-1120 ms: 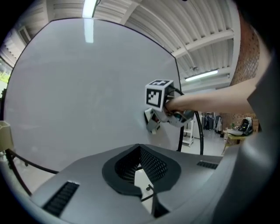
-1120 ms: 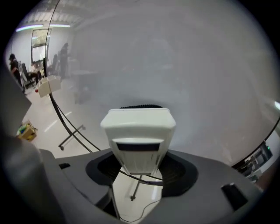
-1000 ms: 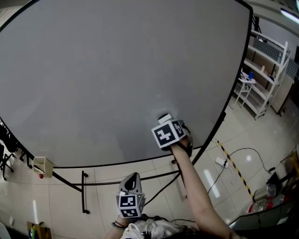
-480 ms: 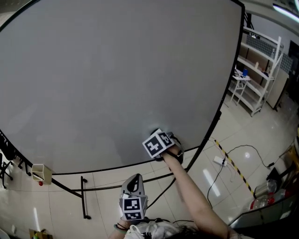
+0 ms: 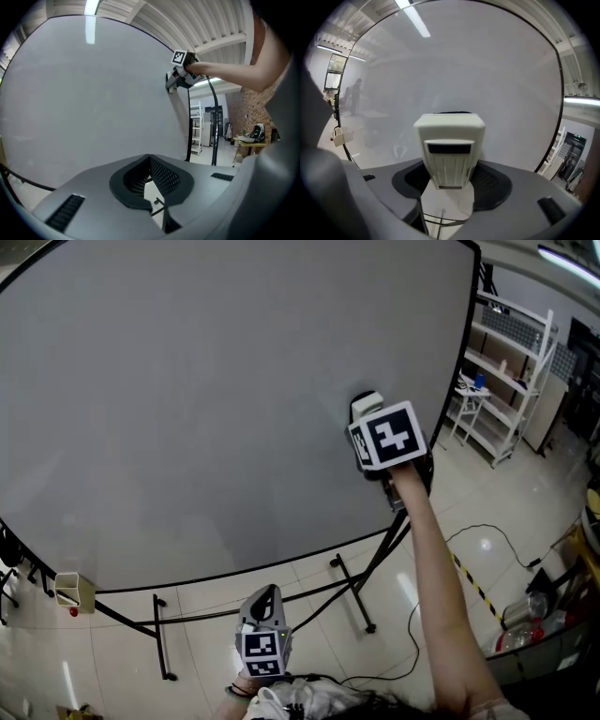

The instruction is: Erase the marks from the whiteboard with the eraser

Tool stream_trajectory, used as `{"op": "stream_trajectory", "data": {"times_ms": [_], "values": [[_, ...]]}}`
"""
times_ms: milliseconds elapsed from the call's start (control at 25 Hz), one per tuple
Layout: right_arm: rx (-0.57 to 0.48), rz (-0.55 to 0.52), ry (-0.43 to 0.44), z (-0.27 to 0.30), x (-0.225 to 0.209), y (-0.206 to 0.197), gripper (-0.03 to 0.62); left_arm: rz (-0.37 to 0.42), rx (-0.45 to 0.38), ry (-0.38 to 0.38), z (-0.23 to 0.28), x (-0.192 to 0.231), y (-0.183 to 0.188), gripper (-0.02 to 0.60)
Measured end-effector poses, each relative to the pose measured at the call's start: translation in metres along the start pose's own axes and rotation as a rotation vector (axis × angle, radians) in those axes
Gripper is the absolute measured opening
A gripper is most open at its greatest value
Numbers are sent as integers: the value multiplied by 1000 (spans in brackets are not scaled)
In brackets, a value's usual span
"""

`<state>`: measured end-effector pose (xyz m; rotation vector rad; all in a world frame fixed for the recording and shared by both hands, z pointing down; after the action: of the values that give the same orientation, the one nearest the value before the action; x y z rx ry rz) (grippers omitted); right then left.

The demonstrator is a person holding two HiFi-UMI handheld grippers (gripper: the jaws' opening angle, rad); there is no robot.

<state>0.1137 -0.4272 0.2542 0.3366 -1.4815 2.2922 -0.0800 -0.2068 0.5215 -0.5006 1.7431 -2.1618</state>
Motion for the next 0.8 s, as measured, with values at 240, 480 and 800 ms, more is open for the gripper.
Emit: {"op": "stream_trajectory", "data": {"times_ms": [240,480,800], "values": [[224,-41,44,53,54,-103,273,3,-11,18,-6,2,5,2],[192,6,85,47,31,-90,268,-35,7,55,-15,15,-6,2],[-138,107,-47,-19,-51,25,270,-47,5,32,-10,14,-7,2]]}}
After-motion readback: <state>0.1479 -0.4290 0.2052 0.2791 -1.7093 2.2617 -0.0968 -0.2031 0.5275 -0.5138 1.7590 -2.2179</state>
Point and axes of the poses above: the fingertips, and each gripper's own axes: z forward along the fingers, x to its left, y out of its top, the point moved 4 cm from there along -z, backward along the fingers, and after that the axes turned 11 degrees about -y, right-handed, at the moved point
